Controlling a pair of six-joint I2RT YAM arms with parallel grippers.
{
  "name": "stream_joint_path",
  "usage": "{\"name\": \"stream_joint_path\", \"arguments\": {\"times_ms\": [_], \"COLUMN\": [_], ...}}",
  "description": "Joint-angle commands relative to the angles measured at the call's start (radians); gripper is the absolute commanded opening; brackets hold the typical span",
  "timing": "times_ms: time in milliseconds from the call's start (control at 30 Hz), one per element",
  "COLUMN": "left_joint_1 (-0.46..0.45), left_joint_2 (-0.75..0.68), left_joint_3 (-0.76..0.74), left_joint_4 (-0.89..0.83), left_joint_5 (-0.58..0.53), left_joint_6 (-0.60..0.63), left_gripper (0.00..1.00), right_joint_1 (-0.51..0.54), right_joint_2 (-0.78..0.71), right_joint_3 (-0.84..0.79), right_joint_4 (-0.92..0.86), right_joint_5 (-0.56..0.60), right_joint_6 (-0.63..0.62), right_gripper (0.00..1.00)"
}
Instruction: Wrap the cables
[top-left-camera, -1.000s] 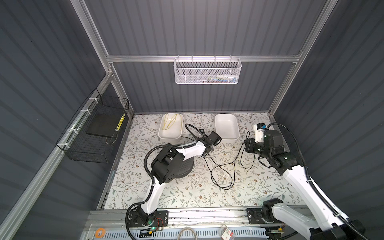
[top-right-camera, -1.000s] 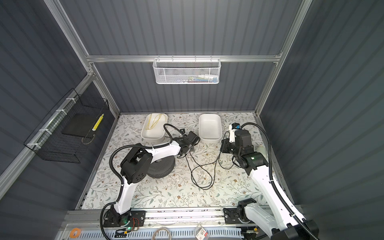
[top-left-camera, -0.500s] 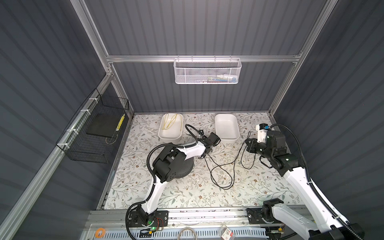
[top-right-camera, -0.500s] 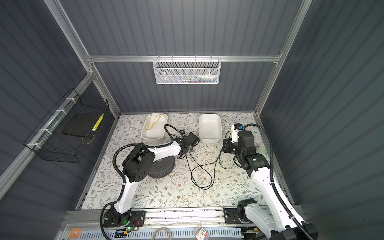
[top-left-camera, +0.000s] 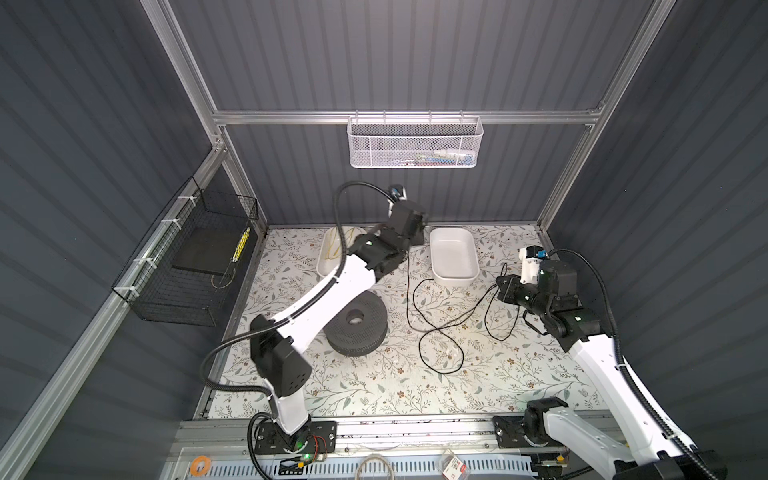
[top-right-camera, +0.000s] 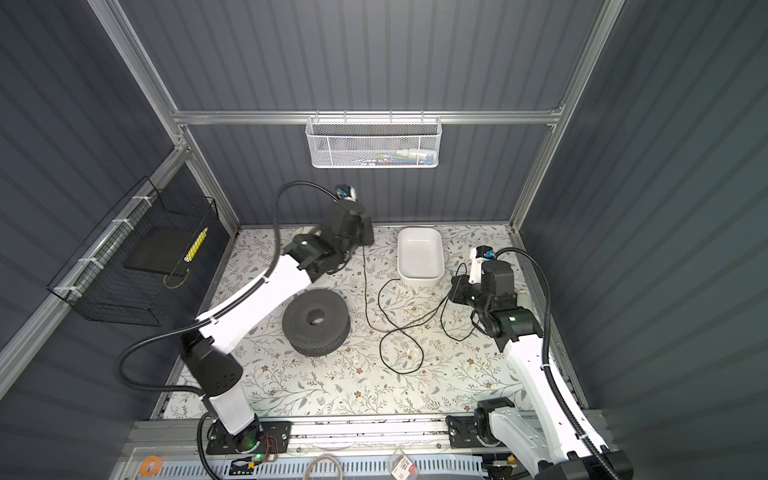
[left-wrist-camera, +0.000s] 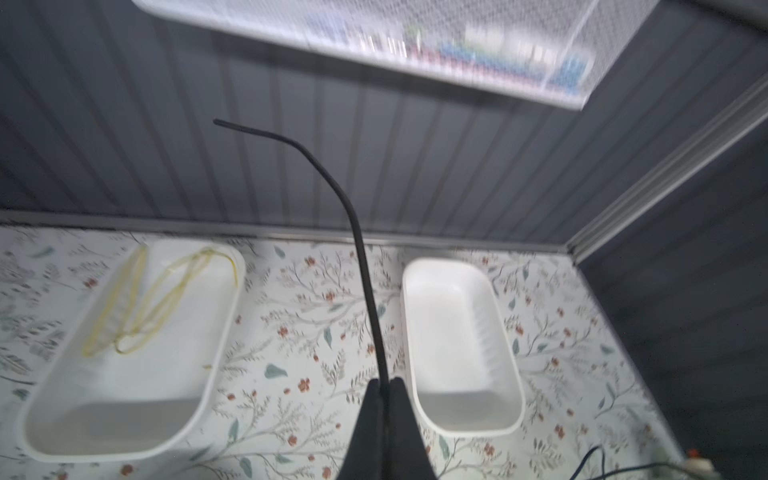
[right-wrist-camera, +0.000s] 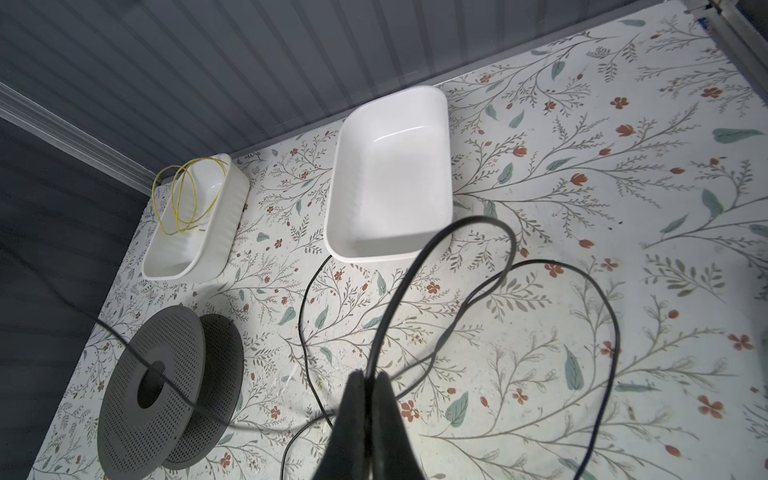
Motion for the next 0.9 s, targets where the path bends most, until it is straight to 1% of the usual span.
{"name": "stream_joint_path", "arguments": {"times_ms": [0,67,133,267,367,433,533,567,600,667,733,767,800,833,867], "left_joint_1": [0.111,0.184,0.249,0.409,0.464,0.49,0.518,0.524,0.529,0.539,0.557,0.568,0.577,0.584,0.585], "left_joint_2": [-0.066,-0.134,-0.176,-0.214,-0.225,-0.244,-0.256,-0.258,-0.258,-0.269,-0.264,-0.254,-0.245,-0.234,-0.224], "left_joint_3": [0.02,0.029,0.057,0.108,0.085,0.028,-0.067,-0.102,-0.134,-0.213,-0.264,-0.278,-0.288,-0.294,-0.295], "left_joint_4": [-0.149,-0.163,-0.188,-0.258,-0.276,-0.254,-0.235,-0.229,-0.221,-0.187,-0.166,-0.167,-0.164,-0.164,-0.164], "left_joint_5": [-0.032,-0.036,-0.045,0.032,0.045,0.076,0.12,0.129,0.133,0.146,0.169,0.182,0.195,0.211,0.234], "left_joint_6": [0.076,0.101,0.126,0.133,0.137,0.125,0.103,0.095,0.087,0.078,0.073,0.064,0.063,0.058,0.061], "left_gripper": [0.0,0.0,0.0,0.0,0.0,0.0,0.0,0.0,0.04,0.09,0.19,0.23,0.31,0.45,0.54], "right_joint_1": [-0.011,-0.021,-0.031,-0.033,-0.033,-0.033,-0.03,-0.028,-0.026,-0.011,0.006,0.019,0.031,0.041,0.049], "right_joint_2": [0.012,0.021,0.033,0.051,0.052,0.04,0.019,0.012,0.003,-0.016,-0.037,-0.046,-0.051,-0.053,-0.053], "right_joint_3": [0.001,-0.008,-0.02,-0.029,-0.017,-0.011,0.017,0.029,0.041,0.073,0.104,0.124,0.141,0.164,0.185], "right_joint_4": [0.026,0.039,0.06,0.088,0.093,0.092,0.075,0.068,0.063,0.043,0.033,0.031,0.03,0.025,0.023], "right_joint_5": [-0.014,-0.015,-0.042,-0.069,-0.084,-0.104,-0.156,-0.199,-0.221,-0.253,-0.284,-0.298,-0.307,-0.318,-0.341], "right_joint_6": [0.007,0.018,0.033,0.047,0.052,0.05,0.046,0.046,0.044,0.042,0.049,0.054,0.057,0.065,0.074], "right_gripper": [0.06,0.07,0.08,0.07,0.03,0.01,0.0,0.0,0.0,0.0,0.0,0.0,0.0,0.0,0.0]}}
